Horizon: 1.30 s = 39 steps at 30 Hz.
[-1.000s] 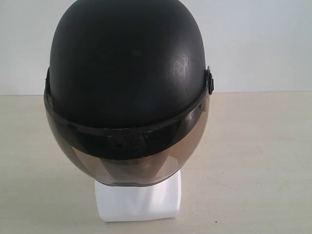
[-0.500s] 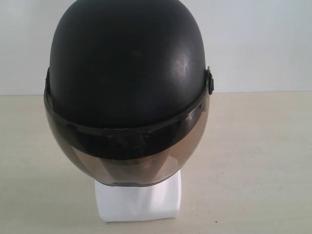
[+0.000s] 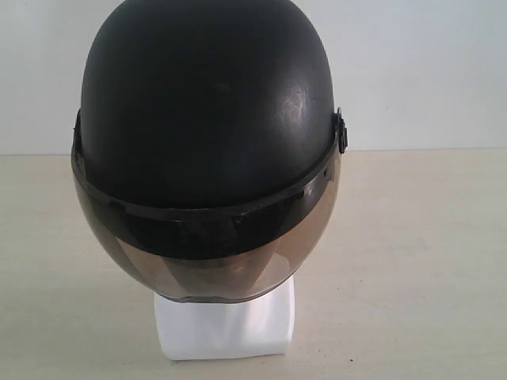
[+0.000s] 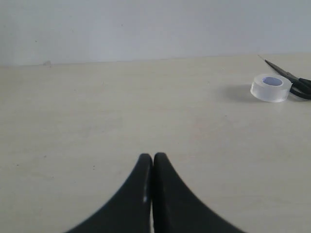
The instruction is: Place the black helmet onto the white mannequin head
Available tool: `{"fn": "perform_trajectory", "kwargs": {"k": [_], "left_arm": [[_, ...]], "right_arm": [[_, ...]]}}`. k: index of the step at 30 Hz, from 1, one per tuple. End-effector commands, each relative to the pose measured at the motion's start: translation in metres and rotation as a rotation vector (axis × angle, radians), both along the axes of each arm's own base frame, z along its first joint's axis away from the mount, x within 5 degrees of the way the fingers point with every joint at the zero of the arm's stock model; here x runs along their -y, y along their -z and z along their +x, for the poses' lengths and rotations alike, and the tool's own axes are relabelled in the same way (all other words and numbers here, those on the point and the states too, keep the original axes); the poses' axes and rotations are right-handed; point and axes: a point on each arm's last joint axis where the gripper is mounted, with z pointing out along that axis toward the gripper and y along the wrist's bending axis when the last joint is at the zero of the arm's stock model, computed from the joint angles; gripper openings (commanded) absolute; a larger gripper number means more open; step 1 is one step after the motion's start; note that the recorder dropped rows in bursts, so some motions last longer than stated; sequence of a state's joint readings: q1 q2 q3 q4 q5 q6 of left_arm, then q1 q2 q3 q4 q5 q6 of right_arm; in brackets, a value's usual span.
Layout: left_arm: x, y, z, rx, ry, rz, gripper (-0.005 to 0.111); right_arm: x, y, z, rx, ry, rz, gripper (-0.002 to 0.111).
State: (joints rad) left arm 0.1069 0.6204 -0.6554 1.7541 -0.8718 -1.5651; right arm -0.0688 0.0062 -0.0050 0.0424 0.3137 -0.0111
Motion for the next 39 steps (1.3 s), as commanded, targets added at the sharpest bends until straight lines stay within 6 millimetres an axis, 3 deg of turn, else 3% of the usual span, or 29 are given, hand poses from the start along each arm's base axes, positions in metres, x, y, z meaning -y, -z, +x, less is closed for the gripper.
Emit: {"fn": "perform_trajectory", "kwargs": {"k": [1,18,23,28,33,39], "left_arm": [[-0.001,0.001,0.0,-0.005,-0.01,-0.014,0.004],[0.0,0.001,-0.001,0.0,-0.004,-0.014,0.004],[-0.001,-0.009,-0.024,0.131,-0.062,-0.015,0.004],[-0.004,-0.001,-0.049,0.199,-0.091,-0.091,0.004],[-0.005,0.011,-0.055,0.191,-0.095,-0.108,0.004],[-0.005,0.009,-0.055,0.135,-0.08,-0.215,0.004]], "right_arm": [[0.0,0.003,-0.001,-0.015,-0.003,-0.018,0.0],[0.0,0.002,-0.001,-0.012,-0.003,-0.016,0.0],[0.0,0.002,-0.001,-0.012,-0.003,-0.016,0.0],[0.0,0.002,-0.001,-0.012,-0.003,-0.016,0.0],[0.0,0.002,-0.001,-0.012,-0.002,-0.014,0.0],[0.0,0.002,-0.001,-0.013,-0.003,-0.017,0.0]]}}
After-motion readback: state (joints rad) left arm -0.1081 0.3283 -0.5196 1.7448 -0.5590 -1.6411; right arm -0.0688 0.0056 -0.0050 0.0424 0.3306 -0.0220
